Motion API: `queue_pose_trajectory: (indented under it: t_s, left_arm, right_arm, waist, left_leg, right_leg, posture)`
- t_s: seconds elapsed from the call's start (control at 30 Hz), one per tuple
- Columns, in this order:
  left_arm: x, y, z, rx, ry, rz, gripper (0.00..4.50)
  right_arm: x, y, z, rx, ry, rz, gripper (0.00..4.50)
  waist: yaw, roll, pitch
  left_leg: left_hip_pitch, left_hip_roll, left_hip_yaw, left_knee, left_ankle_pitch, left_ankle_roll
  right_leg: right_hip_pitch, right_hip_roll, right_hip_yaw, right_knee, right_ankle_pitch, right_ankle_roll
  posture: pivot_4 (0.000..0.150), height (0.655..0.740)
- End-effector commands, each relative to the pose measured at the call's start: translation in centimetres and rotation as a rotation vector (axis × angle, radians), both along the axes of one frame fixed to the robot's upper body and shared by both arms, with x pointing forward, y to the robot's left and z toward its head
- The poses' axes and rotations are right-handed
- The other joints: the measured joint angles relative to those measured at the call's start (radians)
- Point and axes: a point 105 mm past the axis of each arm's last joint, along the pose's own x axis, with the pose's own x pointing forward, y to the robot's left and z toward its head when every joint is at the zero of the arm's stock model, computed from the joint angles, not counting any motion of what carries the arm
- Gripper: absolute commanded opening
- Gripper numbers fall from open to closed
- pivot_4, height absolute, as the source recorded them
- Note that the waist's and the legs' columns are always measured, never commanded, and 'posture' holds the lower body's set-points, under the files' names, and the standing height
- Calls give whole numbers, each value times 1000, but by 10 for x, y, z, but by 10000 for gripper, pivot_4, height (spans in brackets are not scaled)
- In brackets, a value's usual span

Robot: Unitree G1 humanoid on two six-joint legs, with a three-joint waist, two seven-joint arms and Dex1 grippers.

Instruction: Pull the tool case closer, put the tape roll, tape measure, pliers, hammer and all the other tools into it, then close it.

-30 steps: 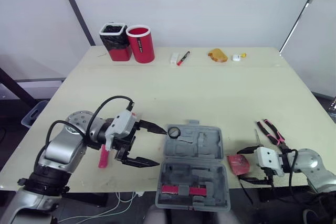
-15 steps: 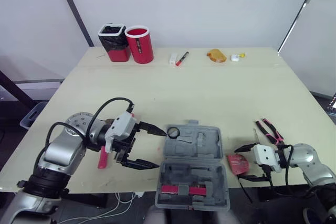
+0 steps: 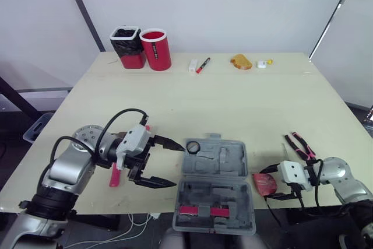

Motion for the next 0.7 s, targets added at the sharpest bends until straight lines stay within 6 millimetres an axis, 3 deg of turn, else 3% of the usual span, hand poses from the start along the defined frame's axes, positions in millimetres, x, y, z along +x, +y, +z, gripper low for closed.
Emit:
queue_pose_trajectory:
  t_s: [0.03, 0.4, 0.5, 0.7]
  left_arm:
    - [-3, 4, 6, -6, -18, -37, 45000]
    - [-3, 2, 9, -56, -5, -25, 45000]
    - [-2, -1, 10, -85, 3, -14, 45000]
    - [4, 3, 10, -104, 3, 34, 45000]
  right_arm:
    - [0, -9, 3, 10, 8, -84, 30164]
    - [4, -23, 53, -33, -85, -320, 30164]
    - [10, -12, 73, -60, -110, -355, 30164]
    - [20, 15, 90, -137, -115, -363, 30164]
  waist:
    - [1, 0, 0]
    - [-1, 0, 0]
    - [-1, 0, 0]
    - [1, 1, 0]
  left_leg:
    - [0, 0, 0, 0, 0, 0]
    - [-1, 0, 0, 0, 0, 0]
    - [-1, 1, 0, 0, 0, 0]
    - [-2, 1, 0, 0, 0, 0]
  right_leg:
    - [0, 0, 0, 0, 0, 0]
    - [-1, 0, 0, 0, 0, 1]
    - [-1, 1, 0, 0, 0, 1]
    - [-2, 1, 0, 0, 0, 1]
  posture:
    - [1500, 7400]
    - [1500, 7400]
    - [1500, 7400]
    - [1500, 7400]
